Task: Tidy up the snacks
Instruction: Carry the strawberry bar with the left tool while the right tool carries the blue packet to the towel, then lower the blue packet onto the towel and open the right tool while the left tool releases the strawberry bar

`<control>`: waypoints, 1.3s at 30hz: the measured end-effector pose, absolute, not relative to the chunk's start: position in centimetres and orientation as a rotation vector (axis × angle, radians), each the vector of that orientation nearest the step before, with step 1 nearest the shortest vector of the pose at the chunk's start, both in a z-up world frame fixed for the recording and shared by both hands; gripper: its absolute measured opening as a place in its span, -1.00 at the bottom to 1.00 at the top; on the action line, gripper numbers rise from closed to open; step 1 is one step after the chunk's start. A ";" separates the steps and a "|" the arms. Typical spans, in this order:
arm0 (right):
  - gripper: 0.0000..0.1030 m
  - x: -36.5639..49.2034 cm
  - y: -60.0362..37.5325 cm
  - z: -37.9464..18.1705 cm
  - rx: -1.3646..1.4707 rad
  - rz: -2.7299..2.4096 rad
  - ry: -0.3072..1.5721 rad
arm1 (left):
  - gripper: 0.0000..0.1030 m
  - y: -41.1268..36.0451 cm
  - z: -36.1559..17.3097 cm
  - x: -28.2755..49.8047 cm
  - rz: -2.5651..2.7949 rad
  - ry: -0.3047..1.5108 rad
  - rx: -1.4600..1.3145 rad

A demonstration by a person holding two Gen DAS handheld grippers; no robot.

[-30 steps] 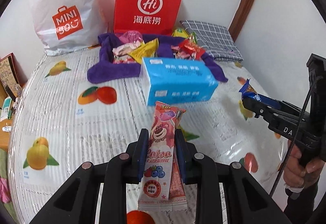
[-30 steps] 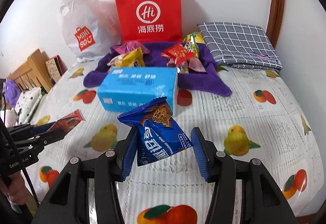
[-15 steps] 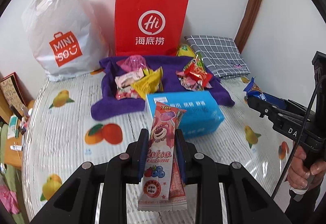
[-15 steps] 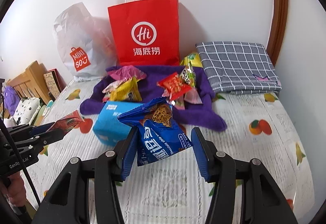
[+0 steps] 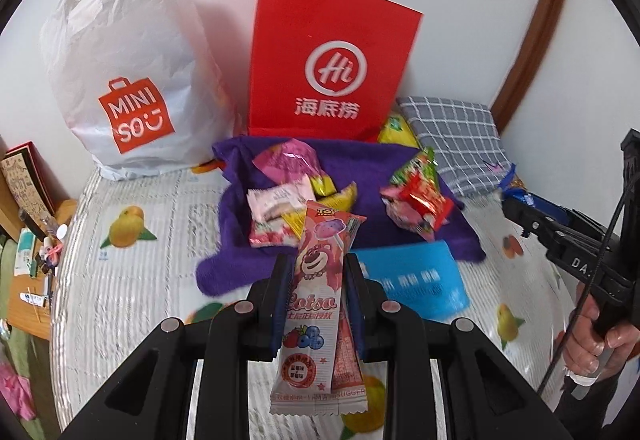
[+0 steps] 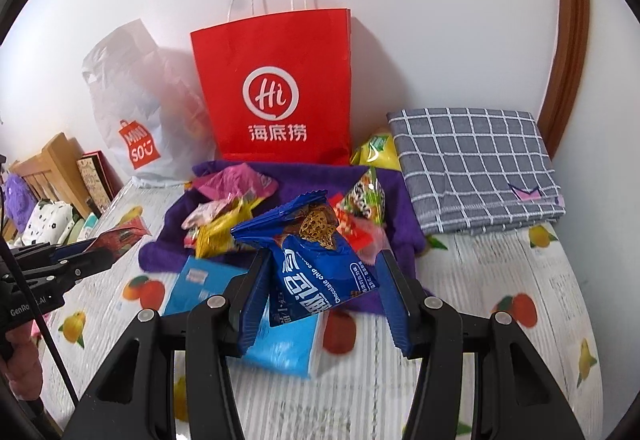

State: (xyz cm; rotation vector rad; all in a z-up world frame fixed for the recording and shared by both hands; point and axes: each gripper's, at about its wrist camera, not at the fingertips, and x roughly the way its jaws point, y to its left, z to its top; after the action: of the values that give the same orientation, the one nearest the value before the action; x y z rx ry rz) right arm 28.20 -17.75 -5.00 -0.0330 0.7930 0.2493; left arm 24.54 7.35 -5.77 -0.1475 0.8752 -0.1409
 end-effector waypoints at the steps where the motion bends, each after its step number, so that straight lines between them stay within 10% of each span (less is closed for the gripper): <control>1: 0.00 28.8 -17.8 -4.9 -0.030 0.251 0.794 | -0.52 7.5 -5.7 25.1 -0.131 0.875 -0.148; 39: 0.01 44.5 -18.8 -13.5 -0.068 0.219 1.031 | -0.52 7.1 -11.3 38.2 -0.149 0.937 -0.182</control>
State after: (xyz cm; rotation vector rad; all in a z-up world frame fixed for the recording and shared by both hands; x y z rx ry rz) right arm 44.49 -18.83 -13.51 -0.0680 1.0311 0.2188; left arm 38.22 7.06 -11.26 -0.1822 0.9374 -0.1488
